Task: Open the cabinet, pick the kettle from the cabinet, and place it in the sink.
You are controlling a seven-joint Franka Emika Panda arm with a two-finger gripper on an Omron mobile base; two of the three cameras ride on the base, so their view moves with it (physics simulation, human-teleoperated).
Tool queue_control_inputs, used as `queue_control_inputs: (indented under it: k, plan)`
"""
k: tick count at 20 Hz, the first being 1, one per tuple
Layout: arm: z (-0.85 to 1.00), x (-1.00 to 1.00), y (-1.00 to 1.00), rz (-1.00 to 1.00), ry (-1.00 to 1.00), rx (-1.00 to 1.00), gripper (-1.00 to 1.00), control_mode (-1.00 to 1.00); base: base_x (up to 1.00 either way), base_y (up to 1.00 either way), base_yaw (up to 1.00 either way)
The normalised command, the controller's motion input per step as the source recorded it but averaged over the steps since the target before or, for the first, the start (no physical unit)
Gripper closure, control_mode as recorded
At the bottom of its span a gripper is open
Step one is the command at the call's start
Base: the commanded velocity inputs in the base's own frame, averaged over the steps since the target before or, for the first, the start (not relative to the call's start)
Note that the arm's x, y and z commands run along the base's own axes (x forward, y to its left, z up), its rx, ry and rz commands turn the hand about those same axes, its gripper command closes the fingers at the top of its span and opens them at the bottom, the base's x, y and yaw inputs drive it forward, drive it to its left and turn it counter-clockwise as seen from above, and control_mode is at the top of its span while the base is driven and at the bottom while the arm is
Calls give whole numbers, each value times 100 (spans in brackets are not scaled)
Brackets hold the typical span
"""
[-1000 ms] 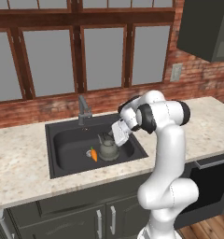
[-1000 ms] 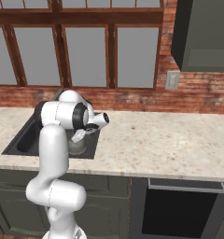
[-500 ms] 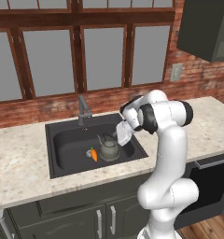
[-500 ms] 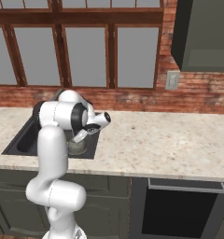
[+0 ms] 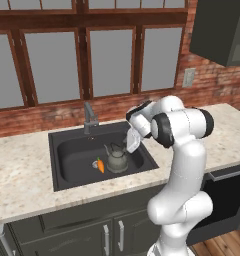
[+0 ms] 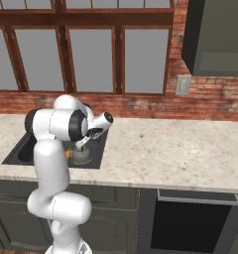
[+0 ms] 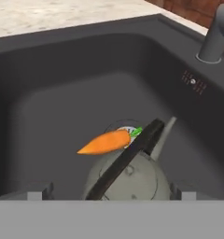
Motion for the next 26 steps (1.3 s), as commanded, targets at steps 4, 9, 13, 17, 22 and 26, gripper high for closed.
queue_control_inputs:
  k: [4,9,13,17,22,26]
  plan:
    - [33,-24,-1,-11,0,-10,-100,-100,0,0,0]
    - [39,-28,-3,-8,-7,-9,-100,-100,0,0,0]
    - [43,-24,-3,-3,-9,-6,-100,-100,0,0,0]
    - [47,-22,-3,-9,-5,-4,-100,-100,0,0,0]
    - [46,-27,-8,-14,-6,-6,-100,-100,0,0,0]
    - [44,-26,-9,-22,-5,-7,-100,-100,0,0,0]
